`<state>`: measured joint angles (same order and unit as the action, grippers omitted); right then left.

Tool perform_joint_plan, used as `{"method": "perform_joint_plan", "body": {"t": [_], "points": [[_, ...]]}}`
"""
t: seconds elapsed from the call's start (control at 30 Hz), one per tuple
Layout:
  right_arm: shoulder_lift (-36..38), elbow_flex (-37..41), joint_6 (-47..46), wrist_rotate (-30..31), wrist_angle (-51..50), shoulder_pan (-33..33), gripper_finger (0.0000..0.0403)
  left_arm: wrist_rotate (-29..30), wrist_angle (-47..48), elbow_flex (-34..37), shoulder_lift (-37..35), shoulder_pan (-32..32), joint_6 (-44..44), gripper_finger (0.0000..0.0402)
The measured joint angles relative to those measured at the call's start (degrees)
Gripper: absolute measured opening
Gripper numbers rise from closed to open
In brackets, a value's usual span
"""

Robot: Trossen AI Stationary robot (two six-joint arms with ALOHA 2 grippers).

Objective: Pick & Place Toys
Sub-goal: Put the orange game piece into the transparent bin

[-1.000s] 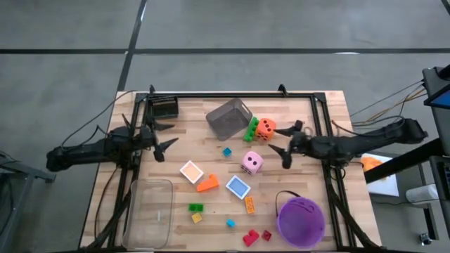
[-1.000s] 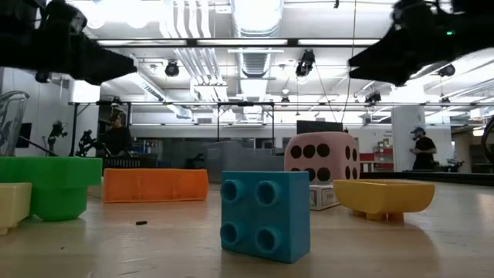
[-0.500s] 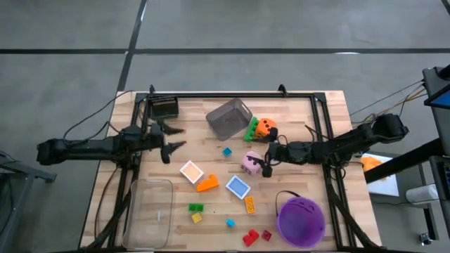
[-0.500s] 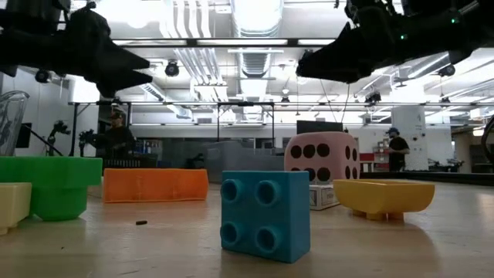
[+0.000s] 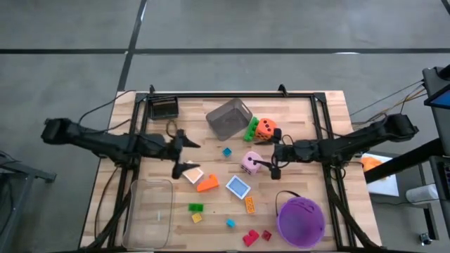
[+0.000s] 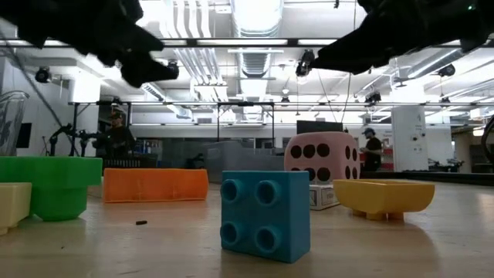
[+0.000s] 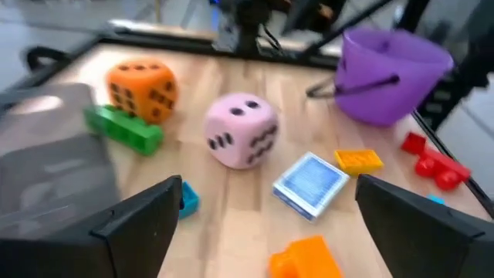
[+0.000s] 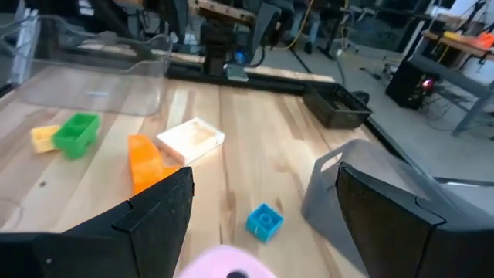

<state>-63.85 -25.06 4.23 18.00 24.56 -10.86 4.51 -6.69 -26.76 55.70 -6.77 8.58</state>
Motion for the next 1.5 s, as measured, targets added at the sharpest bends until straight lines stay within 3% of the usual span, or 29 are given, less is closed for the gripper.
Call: {"method": "perform_joint_plan", "body": {"t": [0.37, 0.57, 0.83, 1.3, 1.5], "points": [[2.2, 3.1, -2.6, 0.0, -2.5, -2.4, 0.0311, 6.7, 24.9, -23.4, 22.9, -9.5, 6.9, 0.038], [2.2, 4.0, -4.1, 0.1, -2.5, -2.7, 0.0311, 6.4, 27.9, -30.5, 33.8, -12.2, 11.7, 0.0381], [2.1, 4.2, -4.3, 0.1, -2.3, -2.9, 0.0311, 5.9, 31.0, -32.5, 43.7, -12.4, 17.9, 0.0381], [2.1, 4.3, -4.3, 0.1, -1.7, -3.0, 0.0311, 6.6, 32.6, -31.4, 47.7, -12.3, 20.0, 0.038], [2.1, 4.4, -4.3, 0.1, -1.7, -3.0, 0.0311, 9.4, 32.1, -31.1, 47.7, -12.1, 20.0, 0.0329]]}}
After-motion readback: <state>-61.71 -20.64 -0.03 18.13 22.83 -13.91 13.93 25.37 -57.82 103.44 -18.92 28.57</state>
